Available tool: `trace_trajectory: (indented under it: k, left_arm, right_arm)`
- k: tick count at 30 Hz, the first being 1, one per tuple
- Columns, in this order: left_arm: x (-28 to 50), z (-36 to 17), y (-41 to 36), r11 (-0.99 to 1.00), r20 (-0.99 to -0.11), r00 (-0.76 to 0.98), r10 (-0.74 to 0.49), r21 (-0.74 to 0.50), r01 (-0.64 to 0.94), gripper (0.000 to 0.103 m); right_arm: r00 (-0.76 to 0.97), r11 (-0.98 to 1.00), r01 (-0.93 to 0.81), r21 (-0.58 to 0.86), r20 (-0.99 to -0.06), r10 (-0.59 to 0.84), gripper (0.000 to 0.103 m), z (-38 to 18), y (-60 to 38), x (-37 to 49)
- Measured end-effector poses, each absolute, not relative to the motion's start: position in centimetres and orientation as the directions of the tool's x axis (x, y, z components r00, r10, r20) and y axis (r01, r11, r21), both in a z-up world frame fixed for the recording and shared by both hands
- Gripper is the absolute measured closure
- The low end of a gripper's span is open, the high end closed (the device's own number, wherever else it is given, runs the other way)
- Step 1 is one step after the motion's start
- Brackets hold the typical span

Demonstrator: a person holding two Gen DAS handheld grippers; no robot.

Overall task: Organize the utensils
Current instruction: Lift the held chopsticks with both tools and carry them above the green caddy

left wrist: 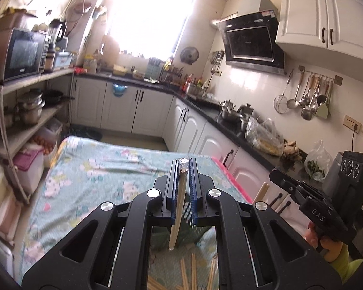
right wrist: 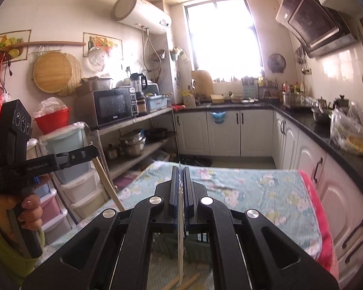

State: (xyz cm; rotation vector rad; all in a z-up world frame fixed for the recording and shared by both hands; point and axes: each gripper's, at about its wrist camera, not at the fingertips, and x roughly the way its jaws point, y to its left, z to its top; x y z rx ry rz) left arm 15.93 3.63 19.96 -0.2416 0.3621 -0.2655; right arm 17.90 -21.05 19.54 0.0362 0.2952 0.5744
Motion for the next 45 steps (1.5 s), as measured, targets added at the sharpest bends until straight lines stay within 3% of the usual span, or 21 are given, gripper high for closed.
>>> trace_trajectory:
  k: [11,21,45]
  left_arm:
    - [18.8,23.1,3.7,0.96,-0.287,0.927,-0.239,-0.216,0.18,0.098]
    - [22.6,21.3,3.4,0.962,-0.353,0.902,-0.248,-0.201,0.185,0.098]
    - [25.9,11.9,2.2,0.971,-0.504,0.83,-0.241,-0.134,0.2,0.098]
  right_arm:
    - [0.825,0.85,-0.517,0.1,-0.206,0.526,0.099,23.7,-19.8,20.8]
    - [0.837,0.865,-0.484,0.134,-0.219,0.502,0.099,24.1,-18.3,24.1]
    - [0.851,0.908,-0.374,0.188,-0.319,0.417,0.099,16.3,-17.9,28.0]
